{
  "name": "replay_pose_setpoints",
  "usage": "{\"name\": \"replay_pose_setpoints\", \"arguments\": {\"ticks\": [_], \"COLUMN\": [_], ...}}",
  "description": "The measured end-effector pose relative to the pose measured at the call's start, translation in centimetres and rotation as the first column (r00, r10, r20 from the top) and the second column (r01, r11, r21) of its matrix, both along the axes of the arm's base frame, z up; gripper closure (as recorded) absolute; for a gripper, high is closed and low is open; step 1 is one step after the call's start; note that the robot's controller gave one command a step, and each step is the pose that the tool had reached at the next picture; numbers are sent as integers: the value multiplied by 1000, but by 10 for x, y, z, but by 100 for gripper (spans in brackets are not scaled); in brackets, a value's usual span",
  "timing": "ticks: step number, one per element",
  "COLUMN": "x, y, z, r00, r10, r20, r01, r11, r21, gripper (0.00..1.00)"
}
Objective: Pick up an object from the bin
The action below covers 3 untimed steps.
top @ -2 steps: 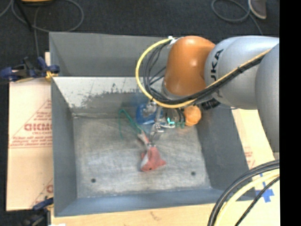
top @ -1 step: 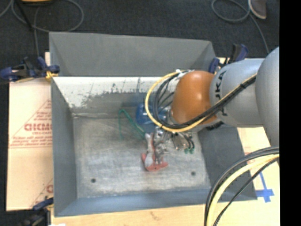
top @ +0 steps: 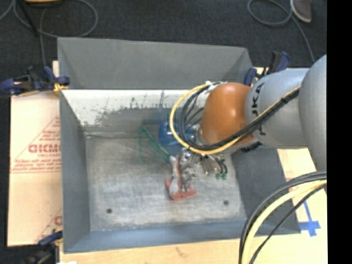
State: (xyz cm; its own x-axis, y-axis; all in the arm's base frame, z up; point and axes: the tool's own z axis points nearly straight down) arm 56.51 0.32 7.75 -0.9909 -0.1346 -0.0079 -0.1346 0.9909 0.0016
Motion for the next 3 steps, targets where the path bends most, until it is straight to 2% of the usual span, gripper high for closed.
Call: {"name": "replay_pose_setpoints", "arguments": {"ticks": [1,2,3], "x": [-2,-14,8], "y": [10,-5,21], "z": [30,94,84], "r00": [1000,1000,997], "r10": [-22,-29,-81], "r20": [-5,-9,13], "r01": [22,29,81], "r11": [1000,1000,997], "r21": [-1,-4,-1], "gripper": [100,100,100]}}
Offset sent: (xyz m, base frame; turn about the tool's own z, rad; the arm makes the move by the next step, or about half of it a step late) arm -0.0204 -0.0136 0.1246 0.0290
